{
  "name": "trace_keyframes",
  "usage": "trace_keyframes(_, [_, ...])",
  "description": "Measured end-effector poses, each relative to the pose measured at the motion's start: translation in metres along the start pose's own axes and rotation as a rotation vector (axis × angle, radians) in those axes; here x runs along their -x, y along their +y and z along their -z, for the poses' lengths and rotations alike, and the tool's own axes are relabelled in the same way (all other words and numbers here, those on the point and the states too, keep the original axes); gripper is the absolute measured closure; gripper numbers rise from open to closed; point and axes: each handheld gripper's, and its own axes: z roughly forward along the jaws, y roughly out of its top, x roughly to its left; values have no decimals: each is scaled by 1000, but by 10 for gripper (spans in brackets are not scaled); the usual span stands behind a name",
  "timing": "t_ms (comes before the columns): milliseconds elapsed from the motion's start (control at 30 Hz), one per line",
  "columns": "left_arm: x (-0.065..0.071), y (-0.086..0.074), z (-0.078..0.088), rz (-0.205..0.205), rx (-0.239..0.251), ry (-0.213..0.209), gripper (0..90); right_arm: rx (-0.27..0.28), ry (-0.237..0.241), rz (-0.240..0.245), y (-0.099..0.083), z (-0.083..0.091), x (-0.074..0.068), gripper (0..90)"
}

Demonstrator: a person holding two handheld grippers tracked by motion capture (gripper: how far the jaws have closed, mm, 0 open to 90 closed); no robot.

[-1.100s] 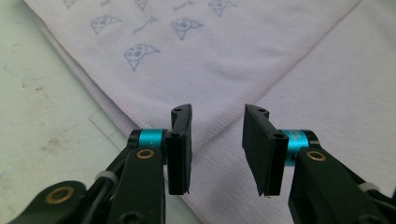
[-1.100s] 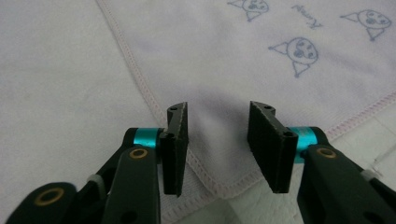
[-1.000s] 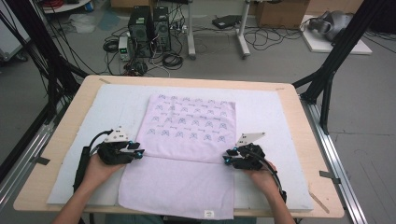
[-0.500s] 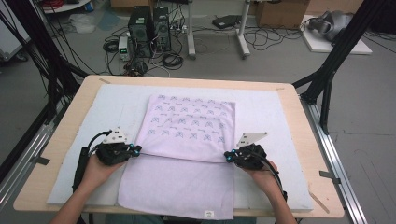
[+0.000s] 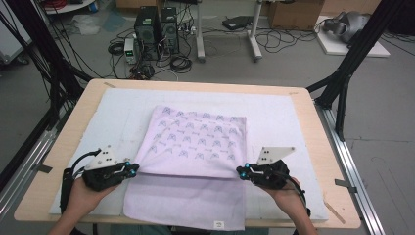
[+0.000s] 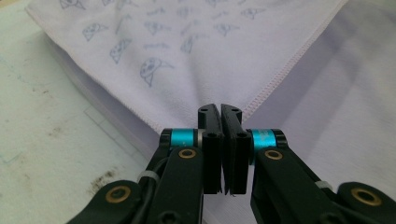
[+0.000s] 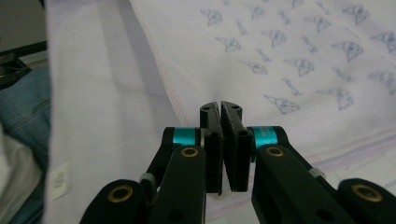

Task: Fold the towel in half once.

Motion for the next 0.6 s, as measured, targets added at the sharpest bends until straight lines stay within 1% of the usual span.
trace_keyframes(33, [4, -1, 4, -3, 1, -3, 869, 6, 15, 14, 1, 6, -8, 876])
trace_keyframes(100, [16, -6, 15, -18, 0, -10, 869, 20, 34, 29, 2, 15, -20, 876])
trace_keyframes(133, [24, -10, 22, -20, -1, -18, 869, 26, 56, 30, 1, 20, -27, 876])
trace_keyframes(167, [29, -13, 27, -16, 2, -26, 869, 19, 86, 43, 0, 25, -34, 876])
trace_keyframes(200, [36, -16, 32, -13, 2, -32, 869, 14, 112, 39, -1, 28, -39, 876])
trace_keyframes(233, [44, -21, 38, -22, 4, -39, 869, 14, 159, 32, -4, 31, -43, 874])
trace_keyframes(267, [48, -23, 41, -27, 1, -46, 866, 10, 227, 28, -7, 32, -48, 859])
trace_keyframes(300, [51, -26, 42, -28, -2, -48, 854, 3, 252, 37, -9, 32, -50, 801])
trace_keyframes(333, [52, -28, 42, -26, -5, -43, 817, -6, 258, 38, -10, 31, -52, 738])
trace_keyframes(367, [49, -29, 40, -20, -8, -41, 783, -15, 244, 35, -12, 30, -51, 712])
trace_keyframes(433, [41, -28, 34, -4, -4, -32, 724, -17, 203, 18, -13, 25, -43, 671])
trace_keyframes(467, [36, -26, 30, -2, -1, -25, 700, -10, 174, 8, -12, 23, -37, 645])
trace_keyframes(500, [30, -24, 25, -3, -1, -21, 694, -6, 133, -3, -12, 19, -29, 616])
trace_keyframes(533, [24, -20, 20, 3, 3, -15, 687, -14, 92, -18, -11, 16, -21, 596])
trace_keyframes(600, [11, -12, 9, 4, 11, 1, 666, -16, 23, -41, -8, 10, -2, 579])
